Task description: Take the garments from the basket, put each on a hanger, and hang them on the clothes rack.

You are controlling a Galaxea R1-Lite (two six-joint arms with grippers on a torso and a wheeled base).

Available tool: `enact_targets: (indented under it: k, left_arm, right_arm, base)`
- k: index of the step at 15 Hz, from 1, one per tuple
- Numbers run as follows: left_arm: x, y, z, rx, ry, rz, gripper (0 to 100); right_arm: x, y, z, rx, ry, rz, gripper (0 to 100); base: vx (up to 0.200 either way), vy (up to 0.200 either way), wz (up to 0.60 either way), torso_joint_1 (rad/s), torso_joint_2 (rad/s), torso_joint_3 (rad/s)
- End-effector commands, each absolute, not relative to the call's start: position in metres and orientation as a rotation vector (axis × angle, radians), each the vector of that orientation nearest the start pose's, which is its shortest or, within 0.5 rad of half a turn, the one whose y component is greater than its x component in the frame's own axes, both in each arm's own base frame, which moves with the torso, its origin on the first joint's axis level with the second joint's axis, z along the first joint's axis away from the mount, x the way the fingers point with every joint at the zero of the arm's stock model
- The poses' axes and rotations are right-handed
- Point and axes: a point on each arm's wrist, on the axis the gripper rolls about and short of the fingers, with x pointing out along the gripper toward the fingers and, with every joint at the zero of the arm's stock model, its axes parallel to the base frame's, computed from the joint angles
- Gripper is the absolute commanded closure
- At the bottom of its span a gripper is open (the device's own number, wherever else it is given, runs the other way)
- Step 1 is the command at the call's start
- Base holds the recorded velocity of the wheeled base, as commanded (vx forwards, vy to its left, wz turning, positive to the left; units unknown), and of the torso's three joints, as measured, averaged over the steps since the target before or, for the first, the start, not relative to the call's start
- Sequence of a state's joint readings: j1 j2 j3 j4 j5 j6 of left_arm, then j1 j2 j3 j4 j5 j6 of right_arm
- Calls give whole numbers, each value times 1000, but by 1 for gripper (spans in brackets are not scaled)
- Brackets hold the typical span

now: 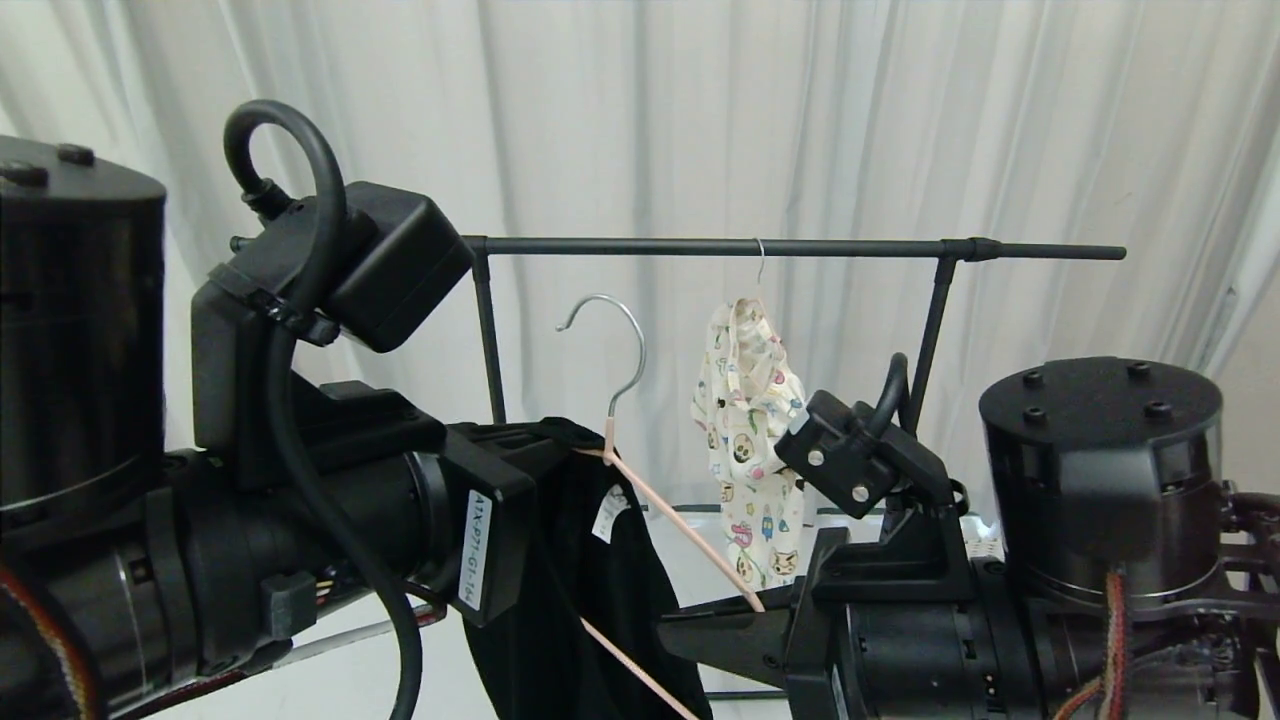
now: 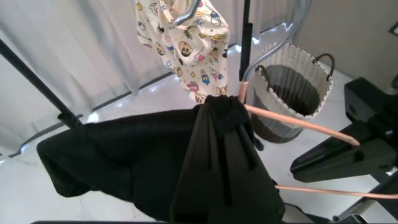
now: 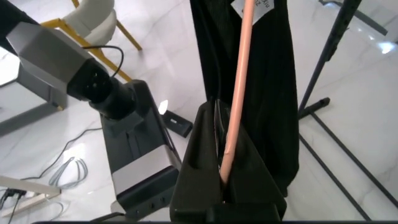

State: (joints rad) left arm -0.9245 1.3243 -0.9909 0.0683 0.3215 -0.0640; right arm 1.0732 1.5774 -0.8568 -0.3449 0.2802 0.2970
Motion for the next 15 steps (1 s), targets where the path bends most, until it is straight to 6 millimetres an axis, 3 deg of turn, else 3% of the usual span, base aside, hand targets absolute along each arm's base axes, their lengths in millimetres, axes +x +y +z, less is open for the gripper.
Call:
enact_targets:
  k: [1, 9, 13, 15]
  left_arm:
    - [133, -163, 265, 177, 351, -580, 0]
    - [131, -145, 264, 167, 331, -497, 0]
    - [117, -129, 250, 210, 344, -501, 0]
    - [108, -119, 237, 319, 342, -522, 0]
  right_arm:
    - [125, 245, 208, 96, 554, 1271, 100]
    - [126, 238, 213, 105, 474, 1201, 100]
    - [127, 230, 207, 75, 413, 1168, 100]
    - [125, 219, 202, 19, 389, 1163, 100]
  base:
    - [0, 0, 0, 0, 0, 0]
    - [0, 0, 0, 0, 0, 0]
    - [0, 0, 0, 0, 0, 0]
    - [0, 0, 0, 0, 0, 0]
